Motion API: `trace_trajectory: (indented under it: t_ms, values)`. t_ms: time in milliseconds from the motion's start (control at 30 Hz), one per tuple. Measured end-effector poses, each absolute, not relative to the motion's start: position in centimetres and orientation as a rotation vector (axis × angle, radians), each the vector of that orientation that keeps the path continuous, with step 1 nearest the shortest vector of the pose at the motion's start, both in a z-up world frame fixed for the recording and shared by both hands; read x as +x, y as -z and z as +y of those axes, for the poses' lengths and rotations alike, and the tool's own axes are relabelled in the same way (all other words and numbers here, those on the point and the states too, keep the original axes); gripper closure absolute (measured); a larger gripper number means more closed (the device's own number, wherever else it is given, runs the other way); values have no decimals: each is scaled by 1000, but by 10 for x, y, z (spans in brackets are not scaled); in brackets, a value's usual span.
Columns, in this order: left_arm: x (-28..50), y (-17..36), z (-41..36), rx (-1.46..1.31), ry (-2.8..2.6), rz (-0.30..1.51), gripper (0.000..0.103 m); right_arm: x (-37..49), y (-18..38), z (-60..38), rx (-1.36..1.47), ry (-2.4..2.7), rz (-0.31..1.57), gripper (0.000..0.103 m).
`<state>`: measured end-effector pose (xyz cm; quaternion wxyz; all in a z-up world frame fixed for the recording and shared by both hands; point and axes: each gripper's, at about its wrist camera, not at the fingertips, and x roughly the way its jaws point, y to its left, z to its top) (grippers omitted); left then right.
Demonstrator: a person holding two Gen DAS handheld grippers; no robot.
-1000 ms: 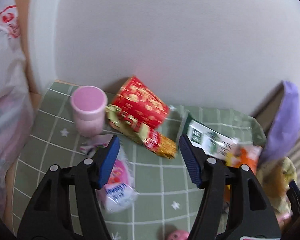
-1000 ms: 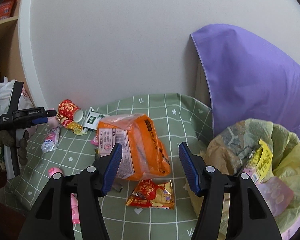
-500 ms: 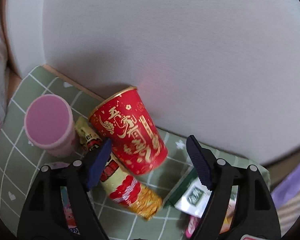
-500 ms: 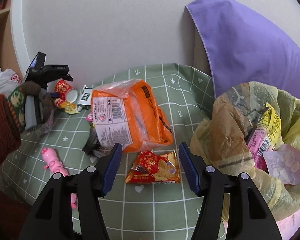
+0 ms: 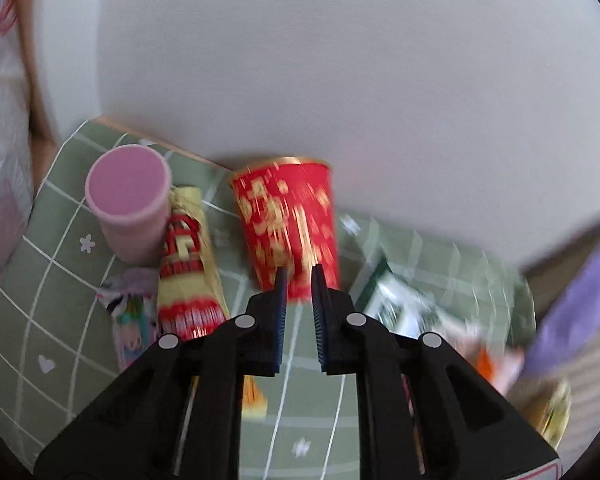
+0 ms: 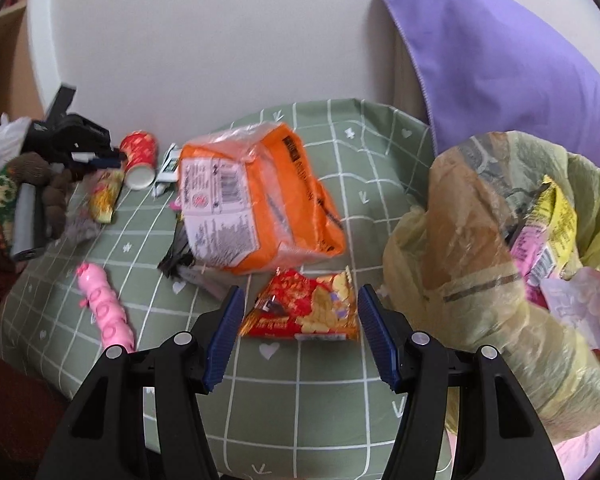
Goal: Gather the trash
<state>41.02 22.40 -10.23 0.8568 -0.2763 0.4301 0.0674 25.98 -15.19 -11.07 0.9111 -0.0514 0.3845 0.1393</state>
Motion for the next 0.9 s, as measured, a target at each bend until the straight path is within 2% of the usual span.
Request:
trace_trajectory:
  t_ms: [200,267,333,400,633,667,700,800,900]
  values:
    - [375,95,190,-477,41,929,92,262,127,-153,-111,-286,818,47]
    - [369,93,193,-477,40,891,87,263,127,-153,-105,-283,804,47]
    - [369,89,202,-511,22,848,55,265,127,-153,-96,-291,799,47]
    - [386,88,206,-517,-24,808,45,268,127,-151,-95,-303,800,47]
    - [447,119,214,-469,-213,908,45,262,121,-142,-105,-294,768,47]
    - [450,126,219,-482,-234,937,46,261,120,-143,-113,-285,760,47]
    - [452,129,220,-500,-244,951,53,258,119,-143,-120,-276,754,47]
    - [450,131,220,-500,-214,958,83,252,121,-152,-112,-259,754,47]
    - [443,125,218,-471,-186,941,96,251,125,-164,-58,-256,773,47]
